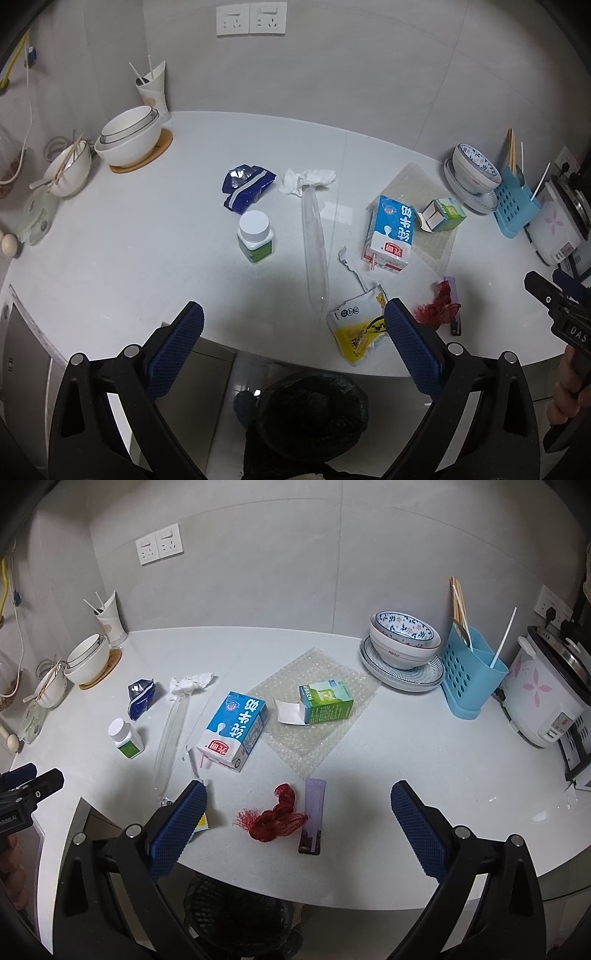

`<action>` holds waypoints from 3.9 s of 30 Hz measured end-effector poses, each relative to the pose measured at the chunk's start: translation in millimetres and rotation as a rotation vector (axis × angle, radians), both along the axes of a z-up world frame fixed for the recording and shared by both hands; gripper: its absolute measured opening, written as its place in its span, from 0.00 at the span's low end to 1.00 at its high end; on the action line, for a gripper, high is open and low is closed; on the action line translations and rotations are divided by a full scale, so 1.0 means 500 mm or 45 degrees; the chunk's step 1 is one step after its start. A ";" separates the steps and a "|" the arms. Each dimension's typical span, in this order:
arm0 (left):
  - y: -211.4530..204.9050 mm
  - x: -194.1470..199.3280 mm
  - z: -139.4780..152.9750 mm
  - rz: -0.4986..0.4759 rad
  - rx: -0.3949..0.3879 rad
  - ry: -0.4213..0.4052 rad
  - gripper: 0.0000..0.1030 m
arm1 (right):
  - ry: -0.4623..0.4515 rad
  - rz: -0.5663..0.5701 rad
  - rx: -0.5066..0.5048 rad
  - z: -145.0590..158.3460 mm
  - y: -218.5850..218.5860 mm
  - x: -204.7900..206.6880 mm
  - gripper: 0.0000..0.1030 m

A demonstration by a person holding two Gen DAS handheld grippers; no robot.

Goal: Collect trash
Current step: 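Grasp the white pill bottle with the left gripper while the right gripper grasps the green medicine box, then carry the pill bottle and green box down toward the trash bin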

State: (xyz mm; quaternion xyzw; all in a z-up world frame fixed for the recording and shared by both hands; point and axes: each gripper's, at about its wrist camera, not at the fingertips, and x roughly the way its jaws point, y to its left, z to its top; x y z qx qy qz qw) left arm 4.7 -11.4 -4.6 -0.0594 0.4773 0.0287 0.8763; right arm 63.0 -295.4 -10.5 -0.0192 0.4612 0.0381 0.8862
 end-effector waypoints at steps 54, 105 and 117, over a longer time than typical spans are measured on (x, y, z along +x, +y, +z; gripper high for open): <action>0.130 0.313 -0.281 0.031 -0.037 0.332 0.48 | 0.286 -0.067 -0.114 -0.289 -0.002 0.451 0.70; -0.006 0.016 -0.093 -0.075 -0.022 0.100 0.48 | 0.025 0.045 0.028 -0.037 0.036 0.006 0.70; -0.040 -0.089 -0.116 -0.097 -0.035 0.109 0.48 | 0.063 0.112 0.033 -0.071 0.043 -0.102 0.70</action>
